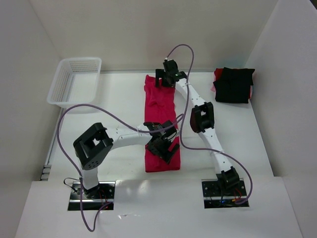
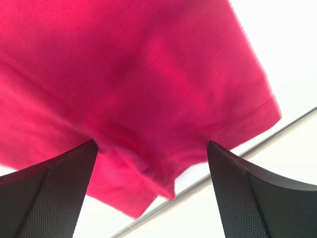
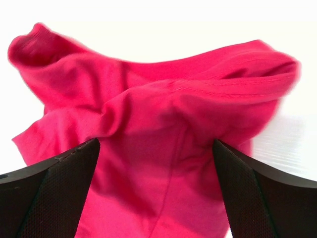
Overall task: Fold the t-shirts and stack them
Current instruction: Rotate the tshirt 90 degrees, then grab the bottom of the folded rectangular tshirt with both arms
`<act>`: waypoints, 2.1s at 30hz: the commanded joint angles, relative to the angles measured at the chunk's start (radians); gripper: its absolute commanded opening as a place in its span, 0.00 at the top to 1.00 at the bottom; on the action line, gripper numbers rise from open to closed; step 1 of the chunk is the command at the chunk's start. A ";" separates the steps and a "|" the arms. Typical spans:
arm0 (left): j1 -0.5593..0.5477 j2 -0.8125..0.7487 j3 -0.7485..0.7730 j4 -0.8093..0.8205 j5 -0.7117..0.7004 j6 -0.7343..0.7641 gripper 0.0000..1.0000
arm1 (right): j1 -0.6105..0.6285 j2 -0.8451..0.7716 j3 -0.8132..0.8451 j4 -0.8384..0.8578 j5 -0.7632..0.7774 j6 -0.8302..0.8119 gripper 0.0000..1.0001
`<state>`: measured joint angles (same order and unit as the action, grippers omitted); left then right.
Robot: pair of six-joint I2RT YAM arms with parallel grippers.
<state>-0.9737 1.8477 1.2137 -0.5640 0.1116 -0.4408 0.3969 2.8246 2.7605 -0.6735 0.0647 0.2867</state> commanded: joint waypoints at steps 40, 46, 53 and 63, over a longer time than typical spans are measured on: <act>0.086 -0.804 -0.362 0.076 -0.092 -0.467 0.01 | 0.031 -1.821 -1.944 0.181 -0.301 0.494 0.00; 0.086 -0.899 -0.467 0.067 -0.061 -0.501 0.01 | 0.218 -1.950 -2.066 0.066 -0.211 0.693 0.03; 0.086 -0.865 -0.467 0.038 -0.036 -0.492 0.01 | 0.263 -1.914 -2.153 0.051 -0.210 0.707 0.06; 0.086 -0.582 -0.408 0.018 -0.058 -0.472 0.01 | 0.408 -1.650 -2.090 0.077 -0.121 0.683 0.09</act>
<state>-0.8932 1.2343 0.7547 -0.5419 0.0566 -0.9192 0.7761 1.1587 0.6228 -0.6125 -0.1024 0.9676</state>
